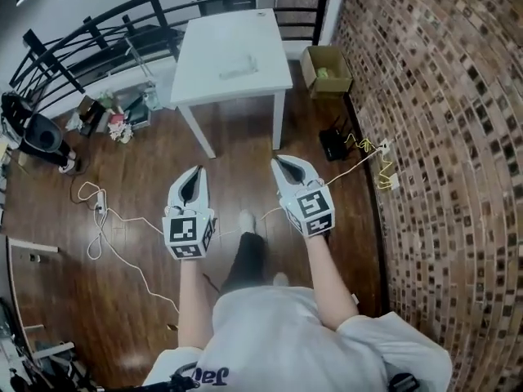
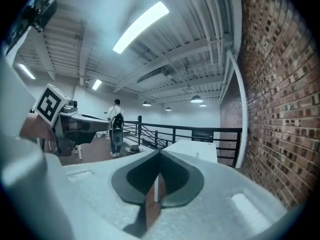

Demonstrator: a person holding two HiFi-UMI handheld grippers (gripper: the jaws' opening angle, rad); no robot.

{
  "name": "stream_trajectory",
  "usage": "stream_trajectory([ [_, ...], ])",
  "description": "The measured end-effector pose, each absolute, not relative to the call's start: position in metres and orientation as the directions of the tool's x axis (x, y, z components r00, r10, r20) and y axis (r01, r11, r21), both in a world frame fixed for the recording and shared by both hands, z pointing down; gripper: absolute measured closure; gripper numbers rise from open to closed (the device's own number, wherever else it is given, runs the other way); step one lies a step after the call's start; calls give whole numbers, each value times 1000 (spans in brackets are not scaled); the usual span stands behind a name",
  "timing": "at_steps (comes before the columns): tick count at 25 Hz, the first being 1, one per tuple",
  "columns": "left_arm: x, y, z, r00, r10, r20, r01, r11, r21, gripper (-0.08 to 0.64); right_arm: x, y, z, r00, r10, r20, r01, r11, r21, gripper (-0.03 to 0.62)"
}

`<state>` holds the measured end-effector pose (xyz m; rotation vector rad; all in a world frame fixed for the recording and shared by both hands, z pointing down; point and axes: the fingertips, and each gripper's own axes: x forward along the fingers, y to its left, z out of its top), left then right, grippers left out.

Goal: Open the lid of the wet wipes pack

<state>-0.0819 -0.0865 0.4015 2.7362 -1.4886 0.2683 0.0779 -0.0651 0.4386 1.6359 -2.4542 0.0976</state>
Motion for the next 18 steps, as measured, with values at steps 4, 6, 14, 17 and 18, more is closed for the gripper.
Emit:
stream_trajectory([
  [4,-41,-189,412,581,-804,125,-808,-588,-27,545,101,-156,444,-362,-903,232,-913,393,106,601],
  [6,-27,-246,401,605,-790,100,-793,-609,-19,543,110,-209,428,-346,-911,222,-913,382,145,601],
  [14,-24,-421,381,617,-785,56,-785,-619,-28,543,103,-374,406,-355,-912,208,-899,394,194,601],
  [17,-12,-462,410,626,-772,112,-778,-629,9,544,118,-411,440,-357,-894,269,-906,402,134,601],
  [18,-8,-476,421,621,-772,138,-781,-625,19,543,123,-426,451,-361,-886,290,-904,409,123,601],
])
